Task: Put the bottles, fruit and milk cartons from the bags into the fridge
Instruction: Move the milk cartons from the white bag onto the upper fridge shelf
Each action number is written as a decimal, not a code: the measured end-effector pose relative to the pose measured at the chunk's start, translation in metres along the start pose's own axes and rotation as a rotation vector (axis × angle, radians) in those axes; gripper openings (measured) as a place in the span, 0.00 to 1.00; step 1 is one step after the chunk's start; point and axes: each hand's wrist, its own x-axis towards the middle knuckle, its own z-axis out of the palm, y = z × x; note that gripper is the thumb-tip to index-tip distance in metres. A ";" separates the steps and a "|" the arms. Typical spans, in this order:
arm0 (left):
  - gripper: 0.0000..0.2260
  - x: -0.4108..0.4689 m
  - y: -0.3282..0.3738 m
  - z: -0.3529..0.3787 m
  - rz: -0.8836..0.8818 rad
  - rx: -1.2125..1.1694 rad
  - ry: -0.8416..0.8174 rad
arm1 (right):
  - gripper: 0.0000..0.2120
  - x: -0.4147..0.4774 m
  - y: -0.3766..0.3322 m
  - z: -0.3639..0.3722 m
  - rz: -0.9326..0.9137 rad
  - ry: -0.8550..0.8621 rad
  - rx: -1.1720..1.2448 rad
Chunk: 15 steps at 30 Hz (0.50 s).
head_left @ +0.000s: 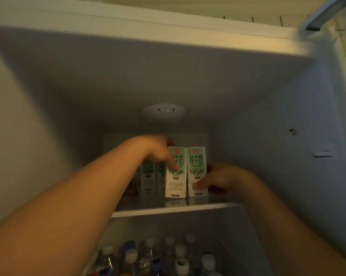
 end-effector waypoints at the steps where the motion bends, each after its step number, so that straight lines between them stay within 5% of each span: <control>1: 0.24 0.006 0.001 0.002 0.010 0.008 0.007 | 0.12 0.005 0.001 0.000 0.008 0.019 -0.009; 15: 0.27 0.084 -0.005 0.035 0.064 0.157 0.204 | 0.05 0.061 0.000 -0.014 0.246 0.014 -0.016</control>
